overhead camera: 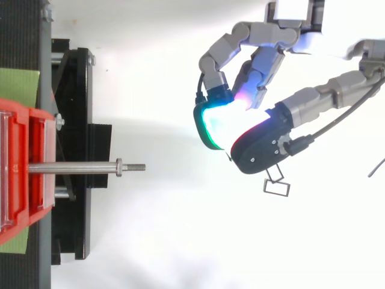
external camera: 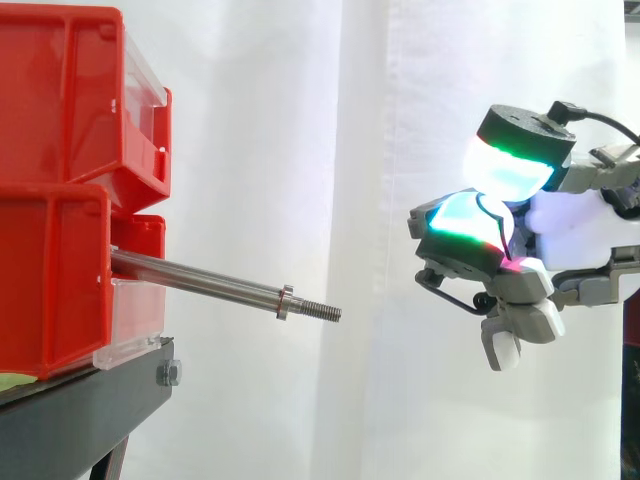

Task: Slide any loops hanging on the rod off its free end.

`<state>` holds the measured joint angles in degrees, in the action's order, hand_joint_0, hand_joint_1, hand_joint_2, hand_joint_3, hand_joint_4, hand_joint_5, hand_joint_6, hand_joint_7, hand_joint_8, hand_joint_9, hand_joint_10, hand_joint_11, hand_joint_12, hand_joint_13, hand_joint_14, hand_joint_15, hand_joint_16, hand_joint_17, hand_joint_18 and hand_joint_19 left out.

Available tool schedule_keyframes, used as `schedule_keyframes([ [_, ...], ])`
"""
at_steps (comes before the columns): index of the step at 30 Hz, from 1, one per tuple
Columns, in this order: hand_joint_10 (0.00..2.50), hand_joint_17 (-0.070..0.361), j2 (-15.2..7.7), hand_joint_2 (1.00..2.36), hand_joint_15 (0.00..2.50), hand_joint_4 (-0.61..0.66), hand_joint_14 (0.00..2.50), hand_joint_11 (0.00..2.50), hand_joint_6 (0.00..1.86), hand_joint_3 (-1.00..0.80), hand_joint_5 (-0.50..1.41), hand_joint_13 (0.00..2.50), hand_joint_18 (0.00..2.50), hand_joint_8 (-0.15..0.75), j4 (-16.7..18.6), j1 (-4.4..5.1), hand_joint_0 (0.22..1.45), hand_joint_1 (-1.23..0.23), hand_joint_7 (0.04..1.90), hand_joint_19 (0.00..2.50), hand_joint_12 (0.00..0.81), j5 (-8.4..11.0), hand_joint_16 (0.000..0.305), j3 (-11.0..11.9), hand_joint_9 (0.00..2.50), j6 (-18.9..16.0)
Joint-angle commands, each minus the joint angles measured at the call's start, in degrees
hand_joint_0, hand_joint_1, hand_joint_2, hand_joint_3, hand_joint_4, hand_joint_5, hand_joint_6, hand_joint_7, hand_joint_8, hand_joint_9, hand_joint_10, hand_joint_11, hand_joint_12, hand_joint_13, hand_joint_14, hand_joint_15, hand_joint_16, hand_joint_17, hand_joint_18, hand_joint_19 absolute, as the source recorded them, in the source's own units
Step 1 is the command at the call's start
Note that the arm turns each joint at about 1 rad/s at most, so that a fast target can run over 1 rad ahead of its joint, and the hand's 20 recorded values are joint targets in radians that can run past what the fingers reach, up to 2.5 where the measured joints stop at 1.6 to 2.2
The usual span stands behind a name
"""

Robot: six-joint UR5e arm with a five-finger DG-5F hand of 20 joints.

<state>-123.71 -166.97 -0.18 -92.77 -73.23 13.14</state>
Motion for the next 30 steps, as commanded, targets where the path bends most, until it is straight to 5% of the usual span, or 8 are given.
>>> schedule_keyframes([
  [1,0.02,0.117,0.05,1.02,0.50,0.05,0.02,0.74,0.92,-0.12,-0.14,0.99,0.85,0.338,-0.02,0.09,0.63,-0.75,1.20,0.48,0.417,-0.05,0.052,0.02,1.04,0.04],
  [30,0.02,0.127,-0.04,1.02,0.51,0.09,0.02,0.74,0.91,-0.07,-0.12,1.01,0.88,0.366,0.60,-0.08,0.62,-0.76,1.24,0.47,0.428,-0.05,0.056,-0.07,1.14,0.22],
])
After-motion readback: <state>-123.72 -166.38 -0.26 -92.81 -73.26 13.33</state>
